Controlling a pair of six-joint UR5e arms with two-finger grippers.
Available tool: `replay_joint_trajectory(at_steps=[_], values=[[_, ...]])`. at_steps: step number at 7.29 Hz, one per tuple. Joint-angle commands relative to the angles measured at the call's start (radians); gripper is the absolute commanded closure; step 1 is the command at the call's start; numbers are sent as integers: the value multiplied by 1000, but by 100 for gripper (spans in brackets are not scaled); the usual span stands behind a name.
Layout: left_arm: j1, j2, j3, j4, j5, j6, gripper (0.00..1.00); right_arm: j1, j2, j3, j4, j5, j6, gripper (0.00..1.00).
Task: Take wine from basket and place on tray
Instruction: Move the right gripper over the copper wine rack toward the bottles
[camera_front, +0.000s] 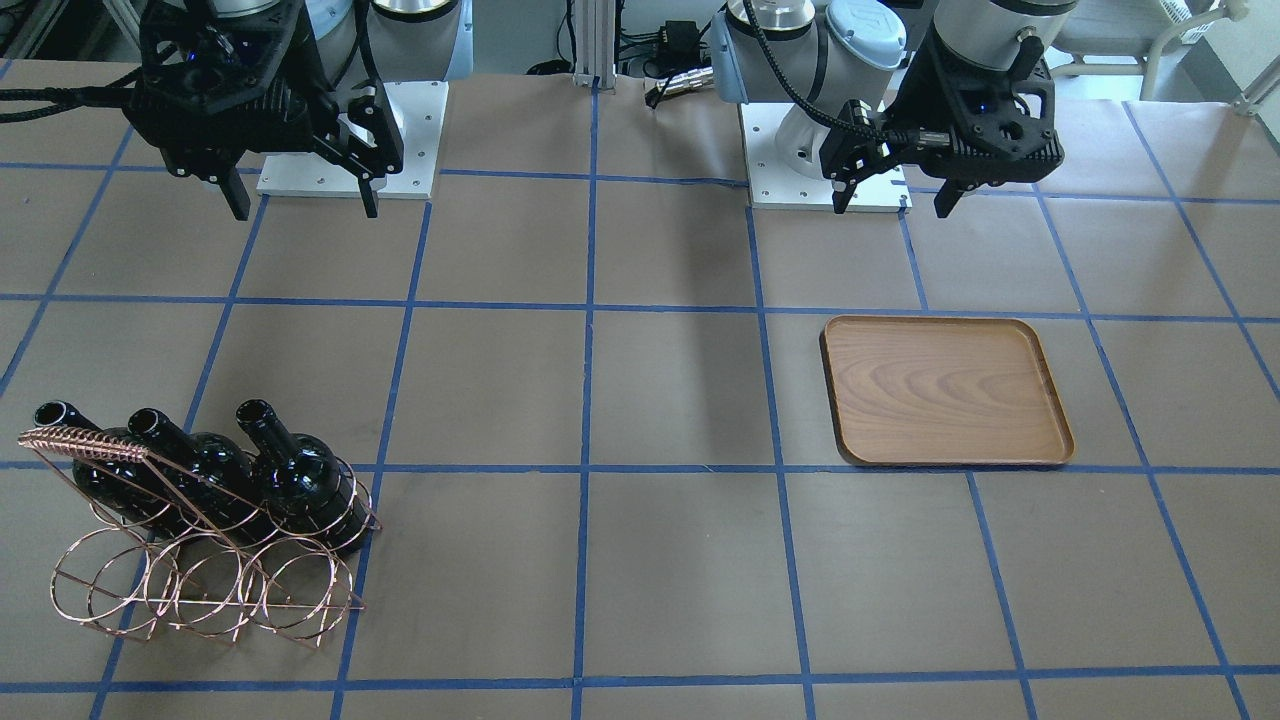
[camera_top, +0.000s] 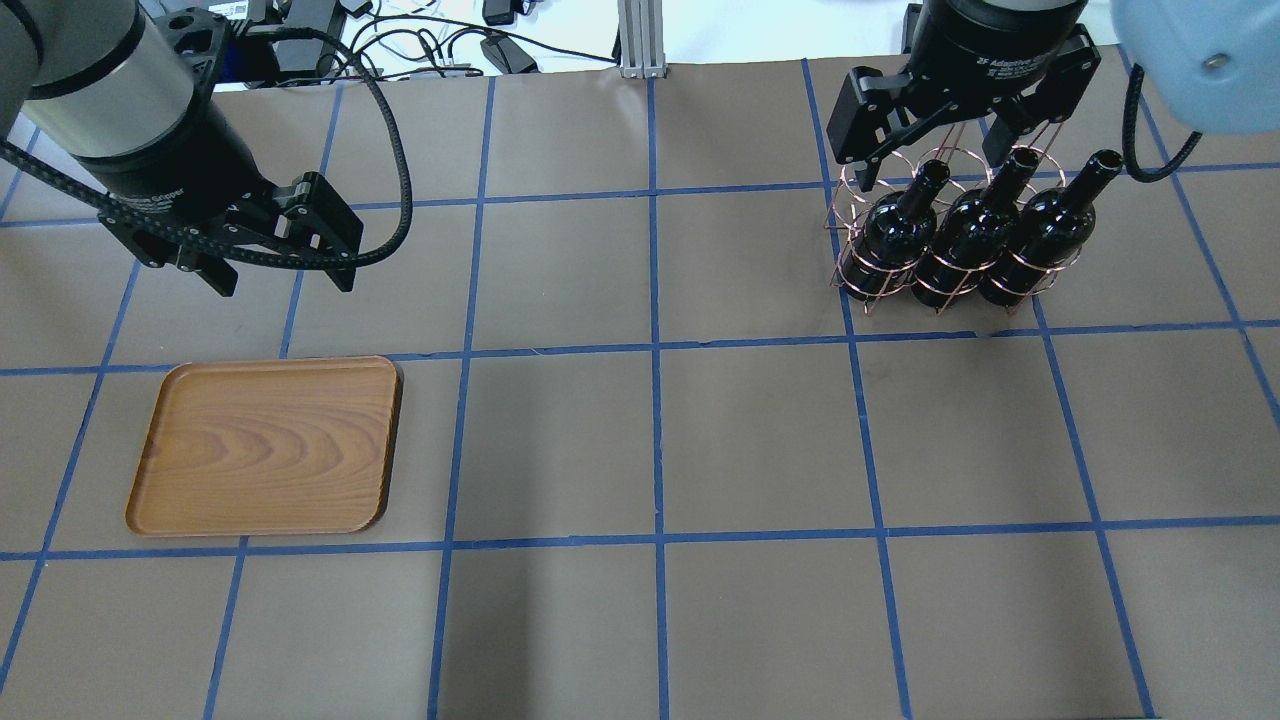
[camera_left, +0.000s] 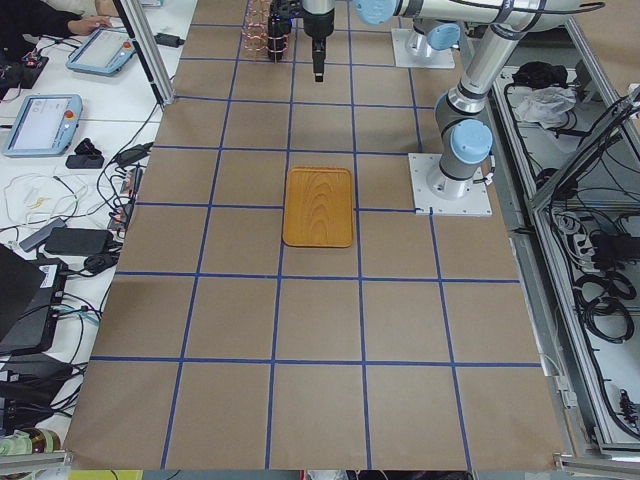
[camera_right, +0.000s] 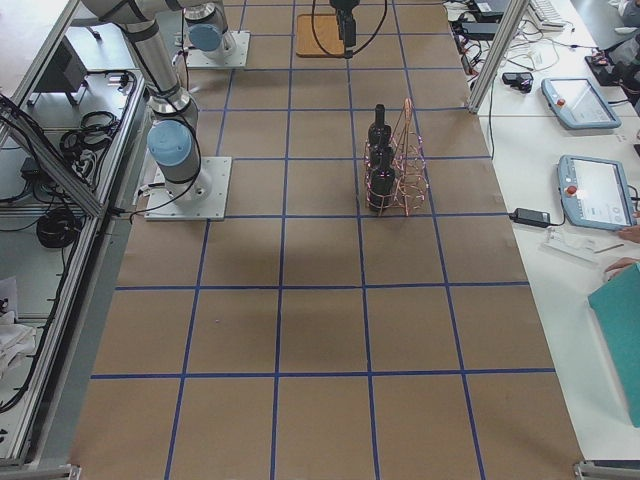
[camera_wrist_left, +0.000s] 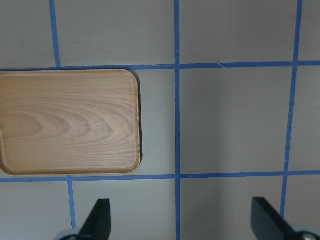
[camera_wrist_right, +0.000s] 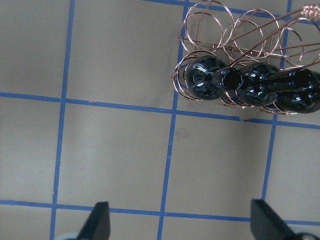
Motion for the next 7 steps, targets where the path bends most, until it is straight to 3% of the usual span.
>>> replay_joint_trajectory(at_steps=[1, 3, 7], values=[[-2, 0, 0, 3, -1, -7, 0, 0, 1, 0, 0, -6, -3, 0], [-2, 0, 0, 3, -1, -7, 0, -3, 2, 2, -6, 0, -18, 0], [1, 0, 0, 5, -2, -7, 0, -263, 11, 66, -2, 69, -250, 0]])
